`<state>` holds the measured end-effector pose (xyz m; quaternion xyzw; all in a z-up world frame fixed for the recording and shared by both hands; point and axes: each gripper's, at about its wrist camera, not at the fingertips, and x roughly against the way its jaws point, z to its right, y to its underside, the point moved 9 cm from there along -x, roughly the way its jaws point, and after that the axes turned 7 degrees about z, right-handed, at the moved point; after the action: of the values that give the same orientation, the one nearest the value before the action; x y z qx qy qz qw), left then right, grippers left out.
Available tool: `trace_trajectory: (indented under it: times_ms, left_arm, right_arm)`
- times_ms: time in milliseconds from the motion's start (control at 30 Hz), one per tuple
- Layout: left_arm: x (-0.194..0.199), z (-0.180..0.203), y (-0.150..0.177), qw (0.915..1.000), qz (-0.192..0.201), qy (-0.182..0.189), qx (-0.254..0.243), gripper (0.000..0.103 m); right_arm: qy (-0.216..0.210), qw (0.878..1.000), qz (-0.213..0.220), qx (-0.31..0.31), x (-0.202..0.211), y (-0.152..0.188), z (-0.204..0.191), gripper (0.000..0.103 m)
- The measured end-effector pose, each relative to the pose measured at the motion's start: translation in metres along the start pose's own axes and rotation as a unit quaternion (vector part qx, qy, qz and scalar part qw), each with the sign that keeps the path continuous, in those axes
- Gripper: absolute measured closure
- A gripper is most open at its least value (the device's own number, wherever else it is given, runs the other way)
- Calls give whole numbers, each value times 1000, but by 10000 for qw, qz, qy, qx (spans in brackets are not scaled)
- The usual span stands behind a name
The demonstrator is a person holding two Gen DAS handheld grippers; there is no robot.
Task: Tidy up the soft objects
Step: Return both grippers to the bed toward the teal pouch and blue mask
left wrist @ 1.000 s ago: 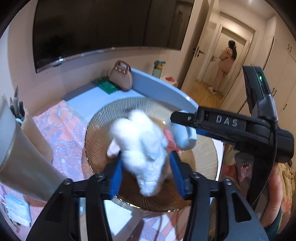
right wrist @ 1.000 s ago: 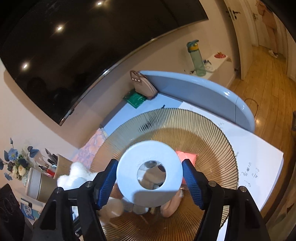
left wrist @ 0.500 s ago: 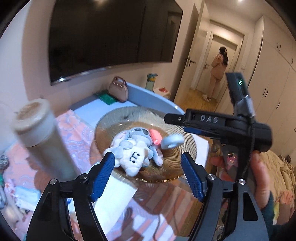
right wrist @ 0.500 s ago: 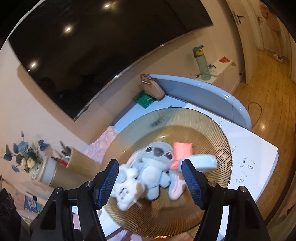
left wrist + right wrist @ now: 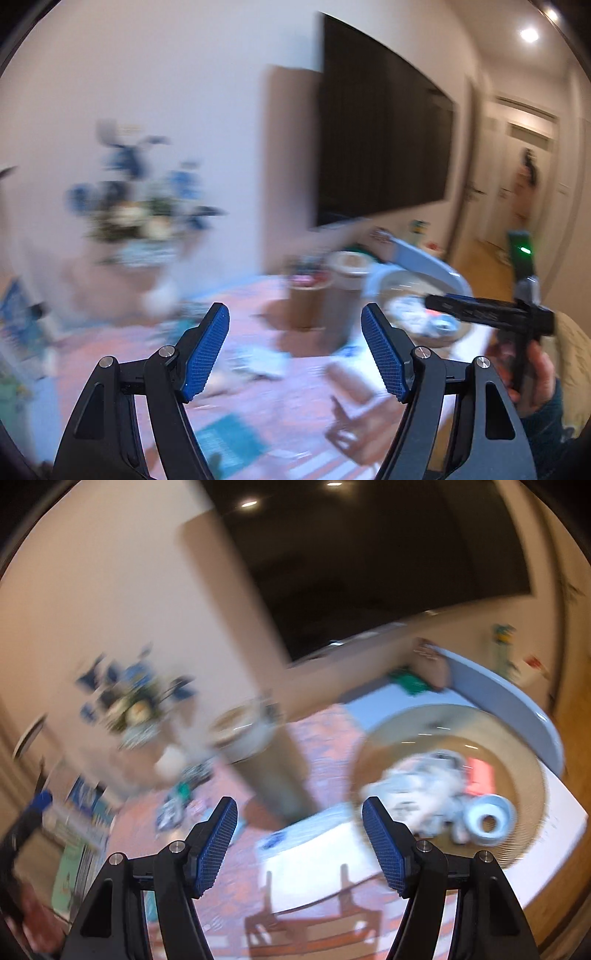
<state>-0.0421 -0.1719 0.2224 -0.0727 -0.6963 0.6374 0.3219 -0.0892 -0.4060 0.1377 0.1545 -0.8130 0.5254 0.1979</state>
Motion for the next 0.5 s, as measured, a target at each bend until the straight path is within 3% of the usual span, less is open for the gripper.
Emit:
trace_trajectory:
  times_ms: [100, 267, 367, 500]
  left_arm:
    - [33, -58, 8, 9981, 63, -593, 157, 30]
    - [61, -114, 32, 9939, -12, -1015, 424, 26]
    - [51, -124, 65, 9941, -367, -944, 398, 24]
    - [15, -118, 133, 9921, -1181, -415, 47, 20]
  right_arm:
    - [-387, 9979, -159, 493, -9, 15, -54, 34]
    - [-916, 9878, -590, 1110, -38, 54, -130, 34]
    - [-945, 9831, -840, 1326, -60, 75, -154, 34]
    - [-685, 9766, -1187, 1657, -99, 97, -163, 34]
